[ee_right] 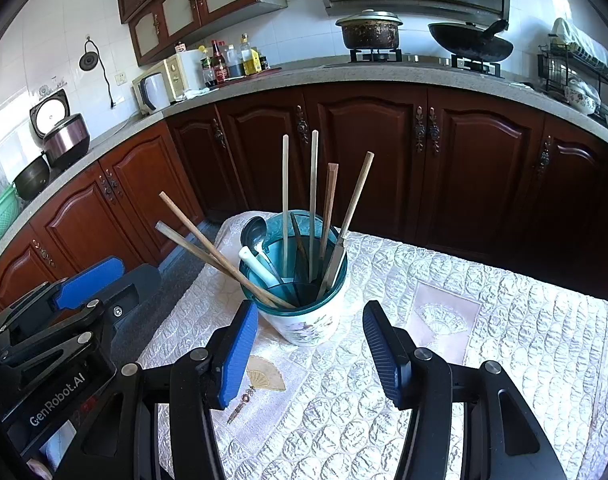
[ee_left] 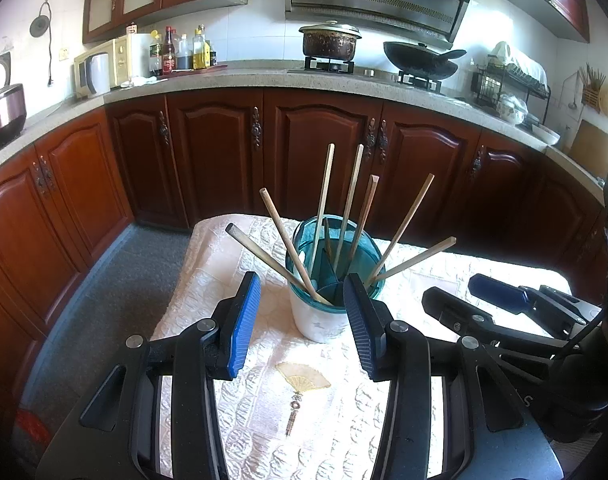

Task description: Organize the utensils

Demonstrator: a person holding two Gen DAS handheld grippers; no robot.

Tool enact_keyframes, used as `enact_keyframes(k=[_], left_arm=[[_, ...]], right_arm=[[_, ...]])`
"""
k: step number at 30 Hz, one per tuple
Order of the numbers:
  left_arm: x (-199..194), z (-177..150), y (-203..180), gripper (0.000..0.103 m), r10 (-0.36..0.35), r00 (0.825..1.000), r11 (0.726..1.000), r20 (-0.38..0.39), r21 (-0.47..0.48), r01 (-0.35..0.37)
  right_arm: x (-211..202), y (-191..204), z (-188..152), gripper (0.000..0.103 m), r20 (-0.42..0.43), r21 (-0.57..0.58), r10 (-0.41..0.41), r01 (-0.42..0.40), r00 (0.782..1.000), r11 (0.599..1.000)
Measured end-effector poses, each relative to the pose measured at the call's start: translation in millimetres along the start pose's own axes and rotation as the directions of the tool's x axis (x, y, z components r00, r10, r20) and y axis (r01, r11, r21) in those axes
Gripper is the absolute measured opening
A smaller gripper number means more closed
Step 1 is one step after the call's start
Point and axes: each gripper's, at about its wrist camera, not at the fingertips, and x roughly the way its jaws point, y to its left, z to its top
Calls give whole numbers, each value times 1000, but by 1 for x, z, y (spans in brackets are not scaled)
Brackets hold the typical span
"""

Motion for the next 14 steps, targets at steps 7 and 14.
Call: enact_keyframes(k=[7,14], left_arm=[[5,0,0,43,-10,1000,1000,-4,3,10],[7,-3,-1,43,-26,1000,1000,-1,6,26]], right_arm=[[2,1,-2,53,-7,-2,2,-2,1000,1000],[5,-2,-4,53,-12,1,2,-2,1000,1000]])
